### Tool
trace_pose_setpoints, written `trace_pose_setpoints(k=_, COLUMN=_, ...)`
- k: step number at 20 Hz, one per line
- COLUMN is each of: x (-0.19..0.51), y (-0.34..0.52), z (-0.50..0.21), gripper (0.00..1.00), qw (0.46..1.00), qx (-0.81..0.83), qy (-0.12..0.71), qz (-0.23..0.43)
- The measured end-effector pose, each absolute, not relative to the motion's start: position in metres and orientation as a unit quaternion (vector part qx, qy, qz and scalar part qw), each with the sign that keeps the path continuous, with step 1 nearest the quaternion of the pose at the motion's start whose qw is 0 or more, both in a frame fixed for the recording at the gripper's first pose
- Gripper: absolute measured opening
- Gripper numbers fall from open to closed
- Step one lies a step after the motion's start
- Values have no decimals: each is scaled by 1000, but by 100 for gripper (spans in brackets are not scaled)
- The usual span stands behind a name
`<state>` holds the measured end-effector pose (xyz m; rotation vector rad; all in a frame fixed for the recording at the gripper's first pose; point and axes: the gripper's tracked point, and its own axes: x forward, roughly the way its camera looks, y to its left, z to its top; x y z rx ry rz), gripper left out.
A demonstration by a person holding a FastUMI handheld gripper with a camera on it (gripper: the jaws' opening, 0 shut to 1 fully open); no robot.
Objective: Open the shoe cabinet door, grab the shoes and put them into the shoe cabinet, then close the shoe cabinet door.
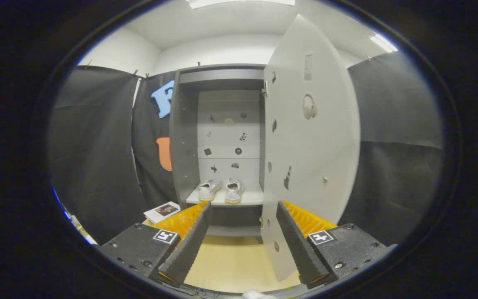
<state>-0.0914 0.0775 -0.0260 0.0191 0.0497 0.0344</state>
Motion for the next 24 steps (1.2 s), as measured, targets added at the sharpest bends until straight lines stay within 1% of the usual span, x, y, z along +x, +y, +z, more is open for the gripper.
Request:
trace_pose_setpoints(k=4, x=-126, y=23, z=-24, gripper=99, qw=999, qx=23, qy=21, qz=-21)
trace_pose_setpoints(k=7, x=-137, y=-25, z=-25, gripper=100, qw=998, qx=32, qy=20, qz=-48)
trace_pose_setpoints(k=10, x=-125, y=-80, z=-38, gripper=100, qw=997, qx=39, qy=30, qz=-66)
trace_pose_setpoints(k=13, x=-109, y=-127, z=-41, gripper=100, qw=996, qx=50, qy=34, qz=-68)
trace_pose_setpoints(k=18, x=-79, y=-158, z=-54, gripper=99, qw=997, qx=58, qy=43, qz=-21)
trace_pose_setpoints(k=21, x=-50, y=-150, z=-56, gripper=99, qw=997, qx=53, qy=49, qz=28)
trace_pose_setpoints(k=24, x=-35, y=-138, z=-51, gripper=99, qw=996, qx=40, qy=45, qz=65)
